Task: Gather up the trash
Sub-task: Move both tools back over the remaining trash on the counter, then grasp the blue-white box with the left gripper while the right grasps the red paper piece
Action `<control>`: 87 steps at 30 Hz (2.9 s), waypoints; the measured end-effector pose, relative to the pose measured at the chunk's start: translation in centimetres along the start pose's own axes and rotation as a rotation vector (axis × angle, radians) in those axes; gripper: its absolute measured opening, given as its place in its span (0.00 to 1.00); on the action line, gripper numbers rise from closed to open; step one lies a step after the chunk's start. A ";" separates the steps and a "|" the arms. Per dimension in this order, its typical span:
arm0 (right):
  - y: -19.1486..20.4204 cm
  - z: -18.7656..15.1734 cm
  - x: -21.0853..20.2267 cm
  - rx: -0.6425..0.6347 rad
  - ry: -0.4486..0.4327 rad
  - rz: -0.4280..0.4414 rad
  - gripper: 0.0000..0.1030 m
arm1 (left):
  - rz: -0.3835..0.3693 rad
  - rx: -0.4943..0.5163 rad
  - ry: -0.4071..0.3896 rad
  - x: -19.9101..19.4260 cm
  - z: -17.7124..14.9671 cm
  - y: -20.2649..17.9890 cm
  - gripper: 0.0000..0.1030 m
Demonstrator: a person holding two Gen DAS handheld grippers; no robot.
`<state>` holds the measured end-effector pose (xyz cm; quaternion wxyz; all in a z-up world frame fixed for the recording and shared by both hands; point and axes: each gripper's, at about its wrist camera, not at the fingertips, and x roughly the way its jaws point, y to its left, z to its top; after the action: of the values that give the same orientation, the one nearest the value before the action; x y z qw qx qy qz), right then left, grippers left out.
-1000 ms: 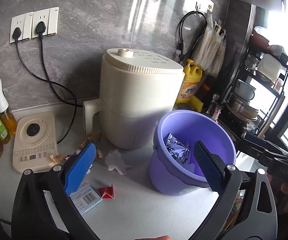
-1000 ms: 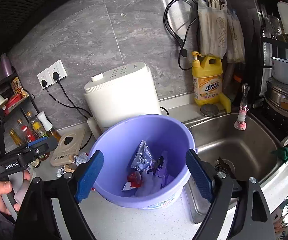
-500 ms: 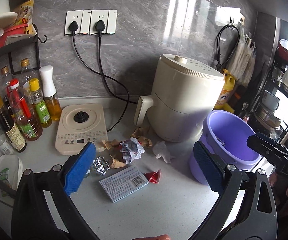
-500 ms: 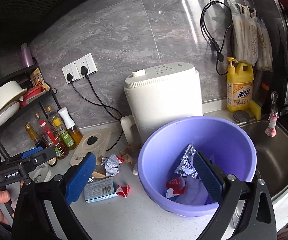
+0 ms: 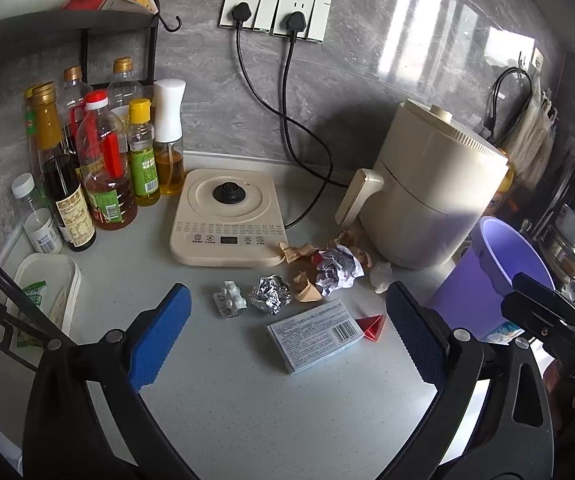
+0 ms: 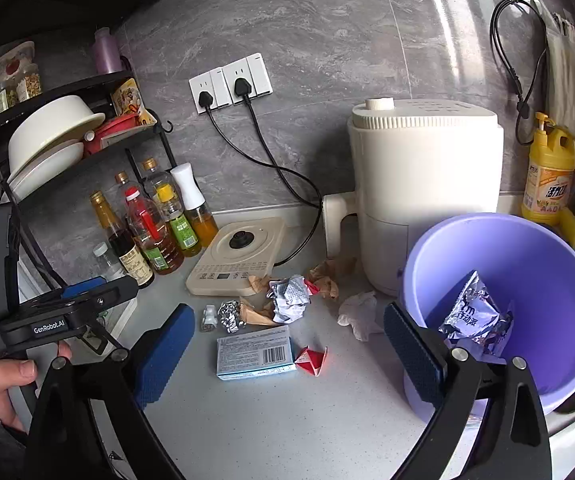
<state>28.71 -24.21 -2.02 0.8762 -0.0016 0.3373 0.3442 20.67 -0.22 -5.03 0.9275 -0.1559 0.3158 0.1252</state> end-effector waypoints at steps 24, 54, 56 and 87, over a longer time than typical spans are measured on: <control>-2.1 -7.3 10.6 0.030 0.315 -0.154 0.50 | -0.106 -0.058 0.222 9.6 -4.2 2.1 0.78; -3.4 -7.4 12.3 0.085 0.350 -0.193 0.43 | -0.231 0.427 0.308 15.7 -7.3 -4.0 0.78; -3.3 -7.3 12.3 0.078 0.347 -0.185 0.43 | -0.211 0.432 0.318 15.6 -7.7 -4.0 0.75; -1.8 -5.7 16.8 -0.101 0.389 -0.138 0.20 | 0.027 0.073 0.091 3.6 -7.1 4.6 0.64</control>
<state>35.40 -16.81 -16.77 0.8150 -0.1353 0.4814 0.2929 18.01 1.89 -13.61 0.9155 -0.1231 0.3642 0.1187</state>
